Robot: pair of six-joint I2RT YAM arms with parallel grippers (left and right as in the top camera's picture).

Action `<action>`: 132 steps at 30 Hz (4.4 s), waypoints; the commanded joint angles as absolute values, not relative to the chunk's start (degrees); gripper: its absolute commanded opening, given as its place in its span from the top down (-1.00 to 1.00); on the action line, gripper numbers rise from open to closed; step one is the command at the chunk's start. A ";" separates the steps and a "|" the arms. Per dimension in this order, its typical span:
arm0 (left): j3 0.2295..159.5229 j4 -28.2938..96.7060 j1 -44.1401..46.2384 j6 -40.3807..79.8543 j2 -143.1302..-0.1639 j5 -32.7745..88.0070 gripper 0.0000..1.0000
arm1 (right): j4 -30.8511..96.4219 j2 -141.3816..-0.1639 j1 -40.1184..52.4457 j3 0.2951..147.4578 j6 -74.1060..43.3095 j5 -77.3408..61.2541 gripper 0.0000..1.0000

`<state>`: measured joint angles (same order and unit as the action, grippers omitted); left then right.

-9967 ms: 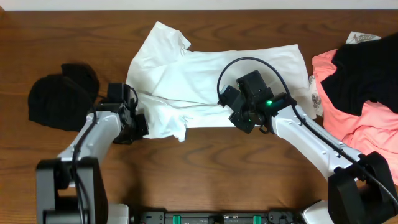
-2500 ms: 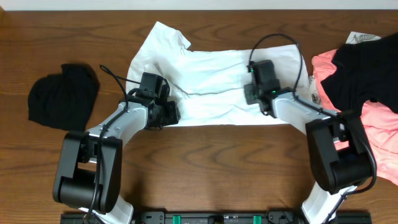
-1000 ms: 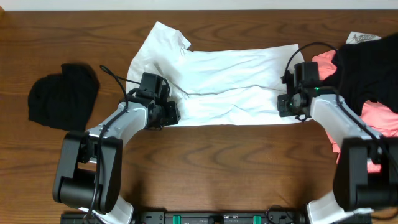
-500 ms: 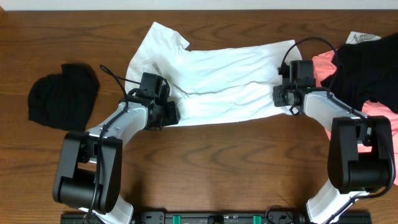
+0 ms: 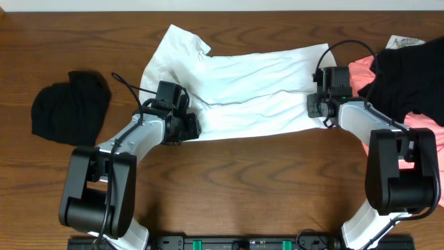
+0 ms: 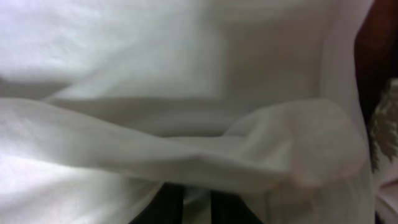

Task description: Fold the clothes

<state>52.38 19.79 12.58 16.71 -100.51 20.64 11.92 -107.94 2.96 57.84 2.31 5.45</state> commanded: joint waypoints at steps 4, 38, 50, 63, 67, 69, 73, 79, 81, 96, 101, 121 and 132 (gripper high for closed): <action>51.64 20.78 12.73 16.40 -101.65 20.29 0.30 | 22.96 -108.77 -1.63 57.12 -2.28 9.30 0.74; 51.64 20.78 12.73 16.40 -101.65 20.29 0.30 | 13.74 -102.61 -4.43 58.35 -3.84 3.49 0.51; 51.64 20.78 12.73 16.40 -101.65 20.29 0.31 | 14.33 -106.10 -4.60 58.33 -3.77 4.47 0.44; 51.66 18.55 12.40 16.62 -101.54 15.40 0.21 | 18.52 -112.53 -4.86 58.33 -3.75 4.49 0.31; 51.79 15.88 12.73 16.91 -101.25 19.88 0.21 | 19.11 -112.53 -4.93 58.33 -3.75 4.49 0.32; 51.86 14.66 13.30 15.81 -101.25 20.43 0.21 | 19.11 -112.53 -4.93 58.33 -3.77 4.49 0.31; 51.88 11.81 13.47 15.33 -101.25 18.57 0.20 | 19.40 -112.53 -4.93 58.33 -3.77 4.47 0.32; 51.86 4.80 13.47 15.33 -101.25 17.85 0.20 | 20.14 -112.53 -4.93 58.33 -3.77 4.49 0.32; 51.86 2.50 13.47 15.35 -101.25 16.05 0.19 | 20.14 -112.53 -4.91 58.33 -3.77 4.47 0.33; 52.42 -1.10 12.99 15.31 -99.72 6.50 -0.01 | 21.76 -112.53 -4.93 58.33 -3.51 4.49 0.33; 52.47 9.54 12.93 14.04 -91.09 4.78 -0.01 | 22.13 -112.53 -4.93 58.33 -2.85 4.49 0.32; 49.43 23.62 0.62 15.49 -91.79 9.30 -0.13 | 22.15 -112.53 -4.93 58.33 -2.68 4.47 0.32; 49.43 21.85 0.16 14.59 -95.83 10.96 -0.02 | 22.06 -112.53 -4.93 58.33 -2.68 4.47 0.31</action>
